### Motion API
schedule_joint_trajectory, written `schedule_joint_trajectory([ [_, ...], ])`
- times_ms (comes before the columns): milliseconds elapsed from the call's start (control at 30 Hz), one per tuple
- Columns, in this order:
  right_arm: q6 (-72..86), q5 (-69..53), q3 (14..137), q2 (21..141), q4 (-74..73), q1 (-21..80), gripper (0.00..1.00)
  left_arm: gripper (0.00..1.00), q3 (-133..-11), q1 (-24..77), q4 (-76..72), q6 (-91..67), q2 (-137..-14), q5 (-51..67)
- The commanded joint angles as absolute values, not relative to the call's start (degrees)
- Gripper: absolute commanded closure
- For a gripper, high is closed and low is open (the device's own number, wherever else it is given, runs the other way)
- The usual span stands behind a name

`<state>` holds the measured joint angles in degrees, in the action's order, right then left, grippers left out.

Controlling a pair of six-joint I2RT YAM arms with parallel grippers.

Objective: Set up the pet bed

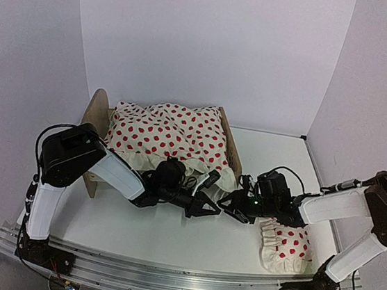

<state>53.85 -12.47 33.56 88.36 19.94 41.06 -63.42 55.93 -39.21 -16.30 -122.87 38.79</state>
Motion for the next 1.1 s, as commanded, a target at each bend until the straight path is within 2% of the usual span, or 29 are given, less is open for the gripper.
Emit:
schedule_joint_trajectory([
  [0,56.84,-19.91,35.65,90.85,24.16,41.13,0.55,1.00,-63.99,56.44,-41.05,-15.15,-123.82,37.77],
  [133,56.06,-23.34,36.23,91.18,25.96,41.13,0.61,1.00,-64.09,56.43,-40.59,-15.02,-124.00,37.57],
  [267,56.39,-20.29,33.18,86.19,24.29,39.59,0.64,1.00,-63.69,56.38,-40.51,-15.96,-123.76,37.39],
  [467,52.44,-17.11,32.75,79.56,18.82,38.76,0.57,1.00,-63.72,56.36,-40.40,-15.81,-123.86,37.62],
  [833,53.04,-20.98,36.68,88.97,20.69,39.05,0.52,1.00,-64.55,56.55,-40.81,-15.04,-124.29,37.46],
  [1067,55.35,-26.56,37.31,93.01,24.93,39.29,0.66,1.00,-65.18,56.62,-40.74,-14.63,-125.01,36.55],
])
